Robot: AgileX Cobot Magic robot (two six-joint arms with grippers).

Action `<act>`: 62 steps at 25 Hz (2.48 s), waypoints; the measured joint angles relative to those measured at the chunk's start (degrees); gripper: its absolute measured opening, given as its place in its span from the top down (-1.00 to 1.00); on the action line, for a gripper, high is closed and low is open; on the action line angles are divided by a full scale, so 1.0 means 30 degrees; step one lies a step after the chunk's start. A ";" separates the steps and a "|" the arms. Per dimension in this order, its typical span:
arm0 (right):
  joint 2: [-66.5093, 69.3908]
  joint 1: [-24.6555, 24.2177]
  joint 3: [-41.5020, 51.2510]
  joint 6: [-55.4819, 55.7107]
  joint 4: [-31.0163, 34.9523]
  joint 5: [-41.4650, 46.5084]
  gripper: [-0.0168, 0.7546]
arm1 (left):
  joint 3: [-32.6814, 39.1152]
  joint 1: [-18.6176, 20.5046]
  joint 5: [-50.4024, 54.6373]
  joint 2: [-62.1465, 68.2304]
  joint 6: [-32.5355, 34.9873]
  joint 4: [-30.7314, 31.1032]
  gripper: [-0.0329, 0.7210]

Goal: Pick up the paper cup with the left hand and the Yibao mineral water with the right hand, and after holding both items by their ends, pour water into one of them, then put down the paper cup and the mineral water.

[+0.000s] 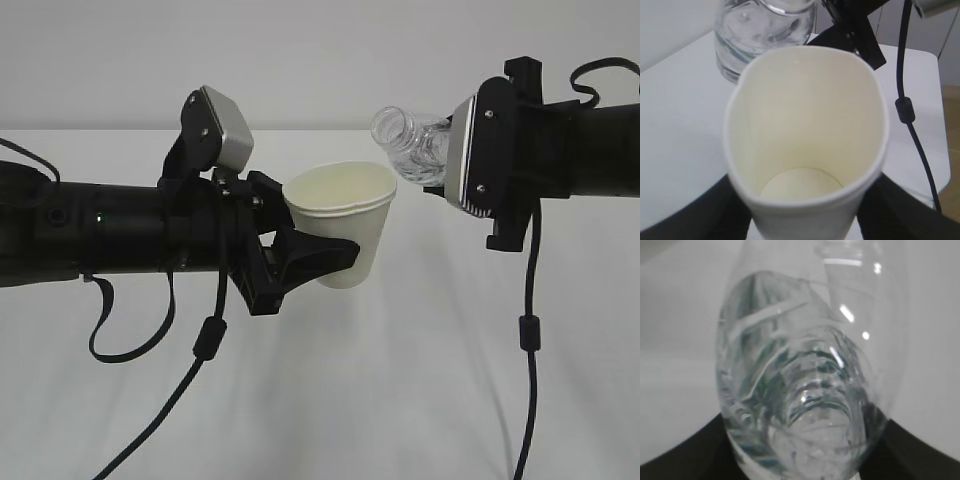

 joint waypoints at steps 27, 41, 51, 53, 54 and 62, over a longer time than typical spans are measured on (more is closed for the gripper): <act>0.0000 0.0000 0.0000 -0.2820 -0.0405 -0.0044 -0.21 | 0.0000 0.0000 -0.0041 0.0000 -0.0435 0.0801 -0.22; 0.0000 0.0000 0.0000 -0.3626 -0.0405 -0.0044 -0.20 | 0.0000 -0.0112 -0.0153 0.0956 -0.0847 0.0985 -0.22; 0.0000 0.0000 0.0000 -0.4655 -0.0405 -0.0082 -0.20 | 0.0000 -0.0112 -0.0647 0.0967 -0.0891 0.0985 -0.22; 0.0000 0.0000 0.0000 -0.4879 -0.0405 -0.0082 -0.20 | 0.0000 -0.0112 -0.0818 0.0967 -0.0891 0.1055 -0.22; 0.0000 0.0000 0.0000 -0.5004 -0.0405 -0.0082 -0.20 | 0.0000 -0.0112 -0.0858 0.0967 -0.0891 0.1166 -0.22; 0.0000 0.0000 0.0000 -0.5469 -0.0405 -0.0082 -0.17 | 0.0000 -0.0112 -0.1014 0.0967 -0.0918 0.1788 -0.22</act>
